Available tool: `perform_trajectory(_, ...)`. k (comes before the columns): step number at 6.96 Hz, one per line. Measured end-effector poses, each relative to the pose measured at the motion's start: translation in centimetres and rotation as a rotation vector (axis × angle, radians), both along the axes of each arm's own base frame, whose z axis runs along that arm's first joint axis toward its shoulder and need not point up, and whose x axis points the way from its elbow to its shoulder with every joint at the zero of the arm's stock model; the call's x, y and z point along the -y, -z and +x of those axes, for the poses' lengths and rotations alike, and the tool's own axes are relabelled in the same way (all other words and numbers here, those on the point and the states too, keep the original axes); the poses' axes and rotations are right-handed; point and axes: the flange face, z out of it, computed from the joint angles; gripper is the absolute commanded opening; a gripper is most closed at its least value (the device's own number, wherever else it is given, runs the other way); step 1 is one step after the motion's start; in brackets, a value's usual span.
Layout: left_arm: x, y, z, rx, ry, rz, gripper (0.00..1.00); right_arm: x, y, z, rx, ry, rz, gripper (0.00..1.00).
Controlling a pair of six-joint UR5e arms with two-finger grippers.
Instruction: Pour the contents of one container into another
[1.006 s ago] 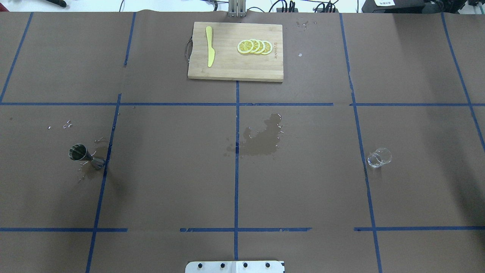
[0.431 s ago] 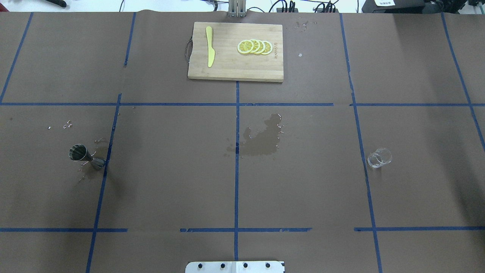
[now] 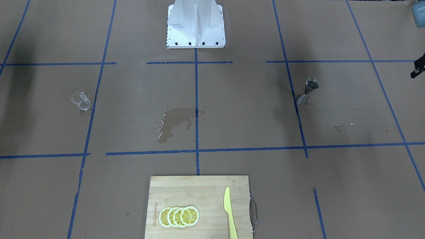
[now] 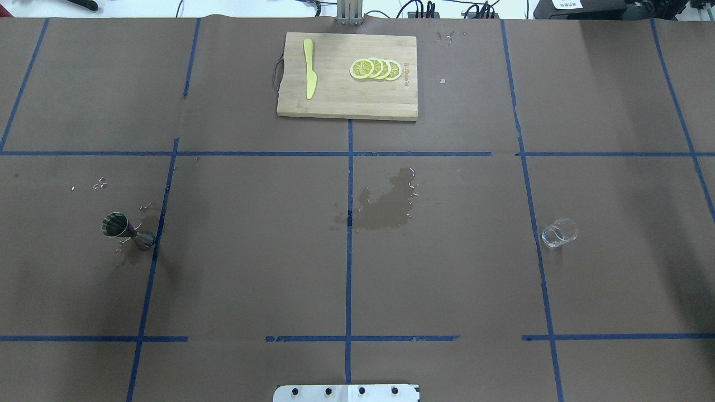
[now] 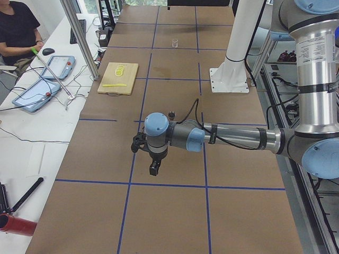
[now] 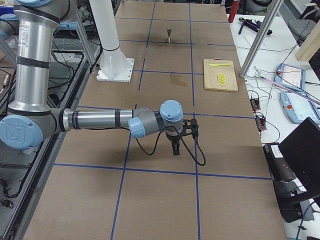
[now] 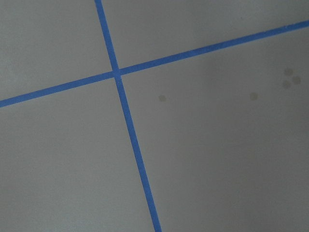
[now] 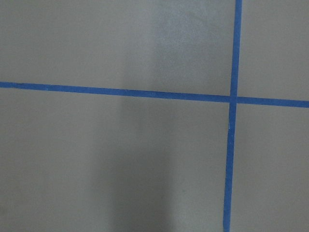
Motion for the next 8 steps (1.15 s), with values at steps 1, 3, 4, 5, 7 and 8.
perform_trajectory(1,1.2,0.5,0.2,0.048,0.004,0.025,1.0,0.1,0.7,0.2,-0.002,-0.002,-0.019,1.0)
perform_trajectory(3,2.1,0.7,-0.8,0.047,0.033,0.024,1.0,-0.2,1.7,-0.2,-0.014,0.008,-0.061,1.0)
perform_trajectory(4,1.9,0.3,-1.2,0.009,0.04,0.003,1.0,-0.4,1.6,-0.4,-0.022,0.014,-0.09,1.0)
perform_trajectory(5,1.6,-0.3,-2.0,-0.028,0.056,-0.018,1.0,-0.5,1.6,-0.3,-0.026,0.013,-0.103,1.0)
perform_trajectory(7,1.2,-0.4,-3.3,-0.097,0.079,-0.038,1.0,-0.7,1.5,0.0,-0.034,0.006,-0.114,1.0)
perform_trajectory(8,1.1,-0.5,-3.4,-0.11,0.081,-0.044,1.0,-0.8,1.3,0.1,-0.039,0.004,-0.118,1.0)
